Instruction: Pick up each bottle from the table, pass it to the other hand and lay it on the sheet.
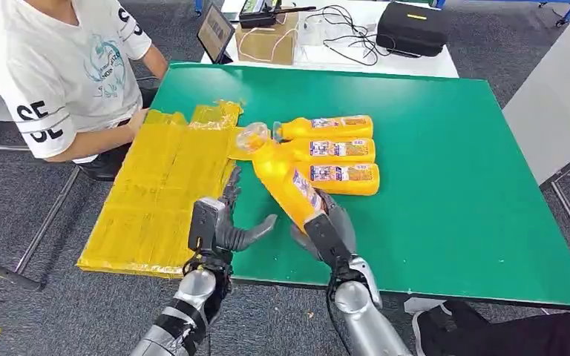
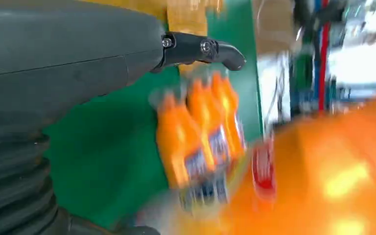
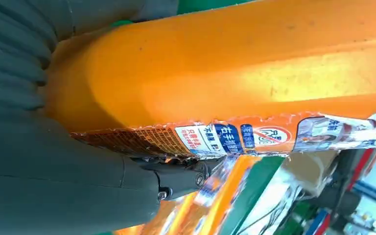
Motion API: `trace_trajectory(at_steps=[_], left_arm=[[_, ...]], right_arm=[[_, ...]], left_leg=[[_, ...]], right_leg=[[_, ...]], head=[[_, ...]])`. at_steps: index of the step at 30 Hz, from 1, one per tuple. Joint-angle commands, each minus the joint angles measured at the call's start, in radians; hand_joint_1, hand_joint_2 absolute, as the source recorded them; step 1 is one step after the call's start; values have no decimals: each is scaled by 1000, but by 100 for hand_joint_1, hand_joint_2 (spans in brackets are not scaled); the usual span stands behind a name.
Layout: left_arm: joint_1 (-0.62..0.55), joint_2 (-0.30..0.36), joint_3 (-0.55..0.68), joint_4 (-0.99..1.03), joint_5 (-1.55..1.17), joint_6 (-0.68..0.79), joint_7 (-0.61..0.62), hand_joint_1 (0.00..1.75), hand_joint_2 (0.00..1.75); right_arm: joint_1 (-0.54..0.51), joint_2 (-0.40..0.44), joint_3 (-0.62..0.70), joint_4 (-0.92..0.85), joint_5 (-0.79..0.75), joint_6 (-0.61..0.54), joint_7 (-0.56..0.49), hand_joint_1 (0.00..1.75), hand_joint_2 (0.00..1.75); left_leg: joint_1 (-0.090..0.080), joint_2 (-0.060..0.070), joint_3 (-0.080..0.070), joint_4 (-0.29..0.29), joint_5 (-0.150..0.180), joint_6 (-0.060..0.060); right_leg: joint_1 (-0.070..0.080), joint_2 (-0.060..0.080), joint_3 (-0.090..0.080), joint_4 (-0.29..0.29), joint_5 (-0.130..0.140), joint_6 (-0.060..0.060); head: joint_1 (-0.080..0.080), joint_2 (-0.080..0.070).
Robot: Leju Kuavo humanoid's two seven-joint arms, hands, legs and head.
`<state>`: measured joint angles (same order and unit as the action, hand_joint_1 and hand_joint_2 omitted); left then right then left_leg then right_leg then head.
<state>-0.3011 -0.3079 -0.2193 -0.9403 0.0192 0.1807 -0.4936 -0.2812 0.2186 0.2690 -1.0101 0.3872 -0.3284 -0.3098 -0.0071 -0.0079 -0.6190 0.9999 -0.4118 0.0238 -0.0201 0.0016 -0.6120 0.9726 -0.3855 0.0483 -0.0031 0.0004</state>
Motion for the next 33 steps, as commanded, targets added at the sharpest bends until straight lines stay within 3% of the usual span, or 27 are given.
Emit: trace_trajectory(at_steps=[1,11,23,24,25,26,27,29,33], left_arm=[[-41,32,-52,16,103,-128,41,0,175],[-41,22,-34,0,136,-208,62,0,175],[-39,34,-46,-19,162,-184,48,0,175],[-41,36,-47,-14,162,-187,46,24,175],[-39,35,-43,-17,166,-185,41,159,175],[-37,33,-36,-21,175,-188,39,175,175],[-37,35,-34,-20,177,-190,39,175,175],[-38,37,-35,-18,178,-195,40,175,175],[-42,41,-33,-10,180,-203,39,175,175]], right_arm=[[-111,34,92,208,-22,18,-19,175,175],[-128,55,136,252,-35,37,-13,175,175],[-119,66,202,292,2,22,-5,175,175],[-129,62,210,307,8,22,13,103,175],[-132,59,210,309,13,13,17,7,175],[-135,59,207,311,10,11,13,14,175],[-142,55,204,312,6,17,12,30,175],[-148,53,196,310,1,17,13,0,175],[-158,52,190,308,-2,19,15,0,175]], left_leg=[[2,4,5,1,-3,-3],[2,2,4,1,-3,-2],[2,2,3,0,-2,-2],[2,2,5,0,-3,-2],[2,1,4,0,-2,-2],[2,1,5,0,-2,-2],[1,1,3,0,-2,-2],[1,1,2,0,-2,-2],[1,1,2,0,-1,-1]], right_leg=[[3,3,5,0,-2,-3],[2,2,4,0,-2,-3],[2,1,3,0,-1,-2],[3,1,5,0,-2,-3],[2,1,3,0,-2,-2],[2,1,4,0,-2,-3],[1,1,3,0,-1,-2],[1,1,2,0,-1,-2],[1,0,2,0,-1,-2]], head=[[0,0],[0,0],[0,0],[0,0],[0,0],[0,0],[0,0],[0,0],[0,0]])
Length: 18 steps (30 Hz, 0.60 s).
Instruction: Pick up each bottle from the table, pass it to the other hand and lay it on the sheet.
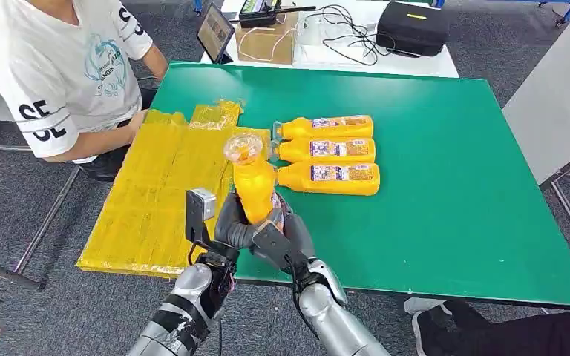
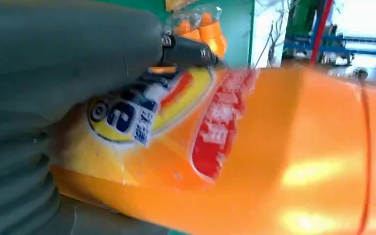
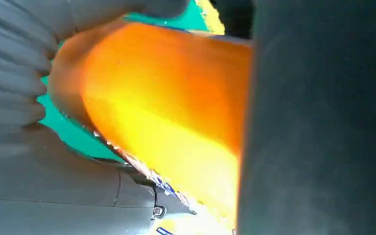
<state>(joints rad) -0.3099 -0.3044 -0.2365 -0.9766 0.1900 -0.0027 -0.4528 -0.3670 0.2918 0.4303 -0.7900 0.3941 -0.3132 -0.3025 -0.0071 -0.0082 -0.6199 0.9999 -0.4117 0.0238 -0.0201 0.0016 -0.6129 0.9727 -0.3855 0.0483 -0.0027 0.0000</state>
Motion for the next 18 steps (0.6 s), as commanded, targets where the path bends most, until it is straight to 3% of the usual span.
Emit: trace_trajectory(at_steps=[1,5,9,10,15,18], left_arm=[[-34,38,-14,29,10,-19,-2,175,175],[-54,54,16,45,-37,70,-29,175,175],[-109,125,44,91,-227,260,-72,175,175],[-127,148,46,111,-350,390,-79,175,175],[-156,188,95,137,-442,431,-75,175,175],[-210,227,117,249,-679,590,-10,175,175]], right_arm=[[-74,-21,25,86,-9,-4,6,0,175],[-64,-31,-18,28,-39,-35,-8,0,175],[-35,-59,-66,-85,-69,-45,-21,0,175],[-27,-65,-78,-116,-74,-49,-27,0,175],[-16,-78,-95,-167,-78,-35,-23,0,175],[-2,-78,-118,-207,-90,-38,-37,0,175]], left_leg=[[2,1,4,1,-2,-2],[1,1,2,0,-1,-1],[2,1,4,1,-2,-2],[2,1,4,0,-1,-2],[2,2,3,0,-1,-2],[2,0,3,0,0,-2]], right_leg=[[2,0,5,0,-2,-3],[1,0,2,0,-1,-2],[2,0,4,0,-1,-2],[2,0,3,0,-1,-3],[2,0,2,0,-1,-2],[2,-1,3,0,-1,-2]], head=[[0,0],[0,0],[0,0],[0,0],[0,0],[0,0]])
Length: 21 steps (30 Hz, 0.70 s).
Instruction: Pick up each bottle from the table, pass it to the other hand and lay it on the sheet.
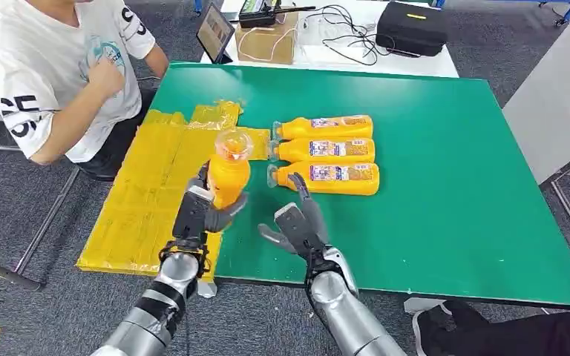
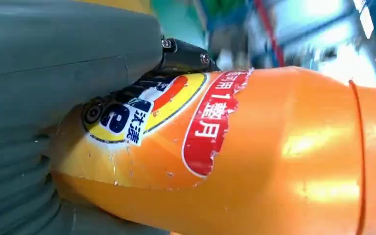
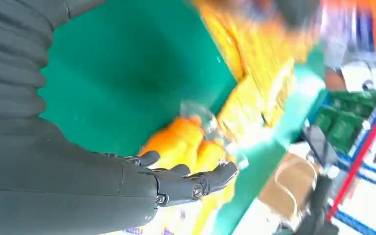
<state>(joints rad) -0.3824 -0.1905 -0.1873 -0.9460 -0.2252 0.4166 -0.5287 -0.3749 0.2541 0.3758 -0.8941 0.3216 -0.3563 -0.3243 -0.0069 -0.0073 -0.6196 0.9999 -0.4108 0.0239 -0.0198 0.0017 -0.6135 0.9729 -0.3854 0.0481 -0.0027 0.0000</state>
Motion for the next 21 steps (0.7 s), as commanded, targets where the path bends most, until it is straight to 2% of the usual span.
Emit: trace_trajectory(at_steps=[1,4,15,18,21], left_arm=[[-155,130,76,259,-296,172,80,175,175],[-193,158,106,345,-360,184,89,175,175],[-191,147,107,345,-363,192,86,175,175],[-236,187,78,460,-506,186,192,175,175],[-268,232,58,570,-592,120,227,175,175]], right_arm=[[8,-41,-67,-115,-22,7,-18,0,175],[8,-41,-70,-134,-29,17,-18,0,175],[9,-39,-70,-131,-29,16,-18,0,175],[3,-36,-70,-132,-41,26,-26,0,175],[-16,-31,-58,-115,-44,50,-25,0,175]], left_leg=[[1,-1,3,0,-1,-1],[1,1,2,-1,-1,-1],[2,0,3,0,-2,-2],[2,-1,3,1,-2,-2],[2,1,3,0,-1,-2]], right_leg=[[1,-1,3,0,-1,-2],[1,1,2,0,-1,-2],[2,-1,4,0,-2,-2],[2,-1,4,0,-2,-2],[2,1,3,0,-1,-2]], head=[[0,0],[0,0],[0,0],[0,0],[0,0]])
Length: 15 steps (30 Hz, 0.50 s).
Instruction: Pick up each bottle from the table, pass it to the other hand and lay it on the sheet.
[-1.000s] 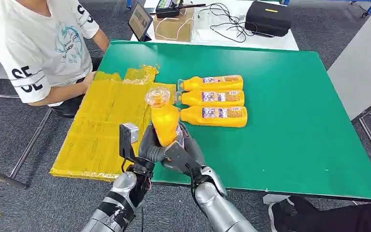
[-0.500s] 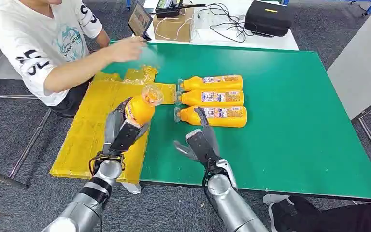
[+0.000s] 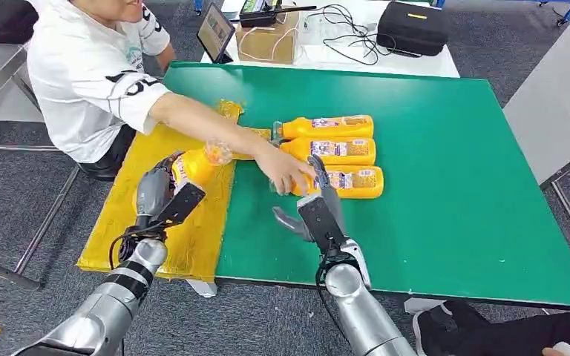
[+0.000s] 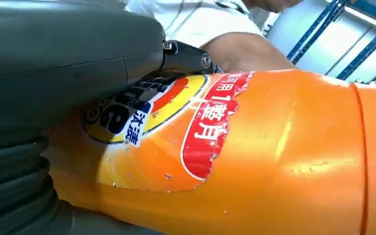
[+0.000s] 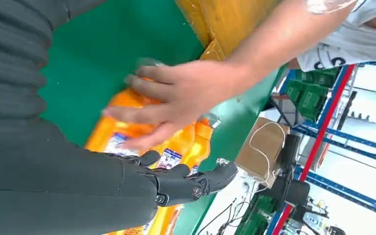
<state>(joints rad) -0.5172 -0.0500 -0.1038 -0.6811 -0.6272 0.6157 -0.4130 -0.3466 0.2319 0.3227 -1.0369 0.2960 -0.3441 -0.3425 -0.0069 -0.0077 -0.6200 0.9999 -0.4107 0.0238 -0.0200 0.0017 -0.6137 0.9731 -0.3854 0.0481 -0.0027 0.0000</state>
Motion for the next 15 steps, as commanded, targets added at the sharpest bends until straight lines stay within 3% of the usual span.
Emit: trace_trajectory(at_steps=[1,4,6,11,15], left_arm=[[-136,108,-53,324,-248,-77,129,175,175],[-134,142,-103,370,-367,-103,193,175,175],[-141,165,-157,401,-455,-198,258,175,175],[-142,198,-193,427,-523,-405,224,175,175],[-130,201,-196,430,-530,-441,212,175,175]], right_arm=[[-52,-8,0,35,-19,46,-6,0,175],[-59,-3,10,42,-23,60,-10,0,175],[-67,-5,21,42,-24,74,-10,0,175],[-95,-12,41,66,-27,104,-11,0,175],[-101,-16,45,76,-28,113,-11,0,175]], left_leg=[[2,2,5,1,-3,-3],[2,5,5,0,-3,-3],[1,4,3,0,-1,-2],[2,7,6,1,-3,-3],[2,7,9,-2,-2,-2]], right_leg=[[2,2,5,1,-2,-3],[2,3,4,0,-1,-3],[1,3,2,0,-1,-2],[2,5,5,1,-2,-3],[1,6,8,-1,0,-2]], head=[[0,0],[0,0],[0,0],[0,0],[0,0]])
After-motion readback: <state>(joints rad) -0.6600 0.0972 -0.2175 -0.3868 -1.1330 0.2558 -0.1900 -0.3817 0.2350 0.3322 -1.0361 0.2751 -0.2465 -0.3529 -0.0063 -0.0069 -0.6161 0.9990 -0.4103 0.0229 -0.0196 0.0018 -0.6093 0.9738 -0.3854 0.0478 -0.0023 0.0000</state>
